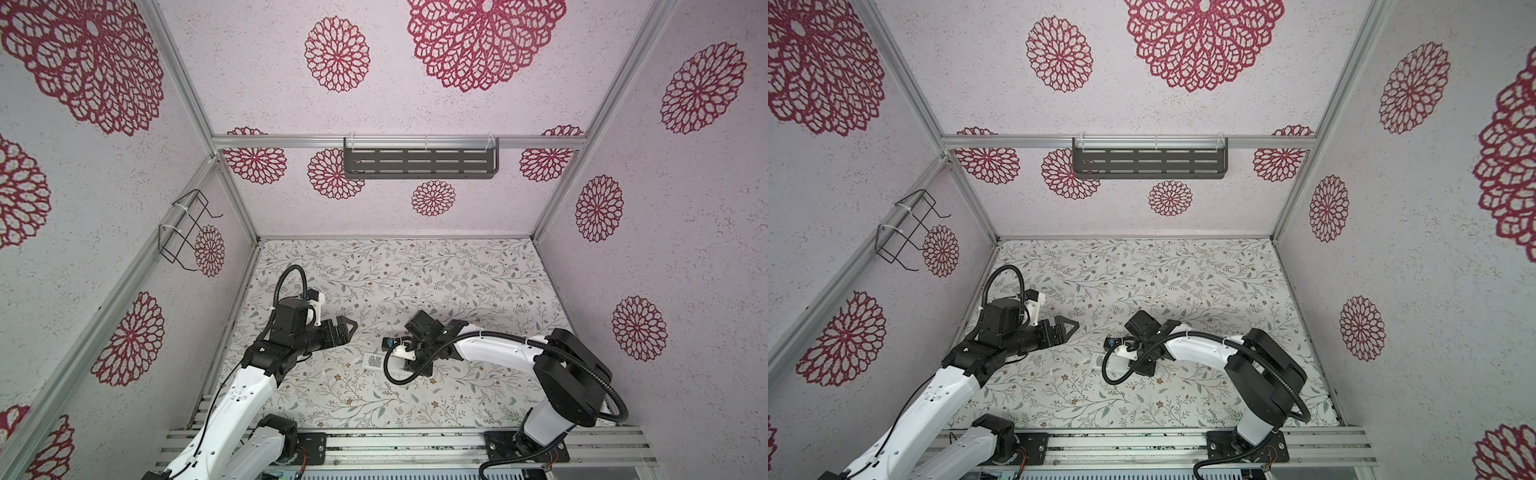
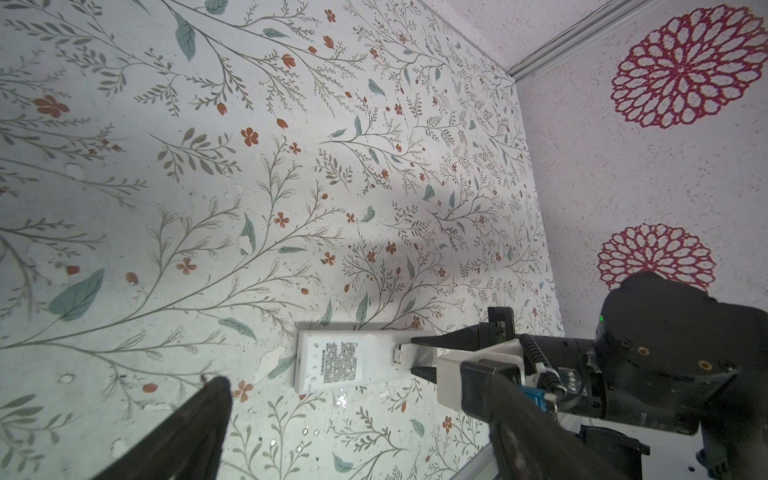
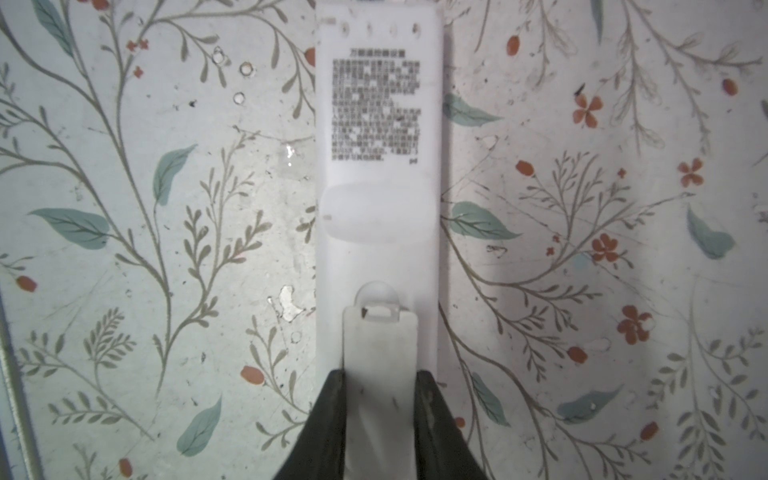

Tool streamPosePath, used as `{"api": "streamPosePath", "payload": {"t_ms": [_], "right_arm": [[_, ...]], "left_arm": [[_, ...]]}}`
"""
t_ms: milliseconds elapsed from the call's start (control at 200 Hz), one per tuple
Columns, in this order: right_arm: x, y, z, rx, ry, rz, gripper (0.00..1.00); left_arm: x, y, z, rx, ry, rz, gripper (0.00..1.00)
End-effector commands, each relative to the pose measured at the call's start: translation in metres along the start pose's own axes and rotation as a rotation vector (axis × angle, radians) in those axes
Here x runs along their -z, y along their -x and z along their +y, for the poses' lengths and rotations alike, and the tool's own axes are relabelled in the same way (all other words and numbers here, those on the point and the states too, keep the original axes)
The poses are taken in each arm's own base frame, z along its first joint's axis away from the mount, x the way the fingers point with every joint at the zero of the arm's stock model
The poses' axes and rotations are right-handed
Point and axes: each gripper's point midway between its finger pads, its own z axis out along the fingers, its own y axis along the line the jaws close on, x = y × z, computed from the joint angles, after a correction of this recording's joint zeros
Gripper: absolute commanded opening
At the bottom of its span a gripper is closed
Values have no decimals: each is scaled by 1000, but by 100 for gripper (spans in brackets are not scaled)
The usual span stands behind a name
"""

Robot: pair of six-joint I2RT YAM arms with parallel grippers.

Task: Load the batteries into the remote control
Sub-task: 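Lower the battery cover onto the compartment opening with the right gripper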

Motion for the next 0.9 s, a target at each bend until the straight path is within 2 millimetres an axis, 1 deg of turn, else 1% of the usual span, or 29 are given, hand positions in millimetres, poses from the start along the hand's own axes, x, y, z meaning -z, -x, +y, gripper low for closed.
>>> {"api": "streamPosePath", "payload": {"t_ms": [0,275,596,746,897], "right_arm": [[3,0,-3,2,2,5,28],[3,-3,-3,-2,-4,18,32],[13,2,-6,0,-23,3,37],[28,13,-5,-17,-27,-42,41],[49,26,-2,-76,-31,-125,50]], "left_arm": [[1,3,-3,-19,-13,-20,97],[0,3,-3,-20,-13,-19,97],[0,3,-4,-22,-14,-18,97],[0,4,-4,-24,-15,-20,97],[0,5,-5,-26,-20,-24,97]]}}
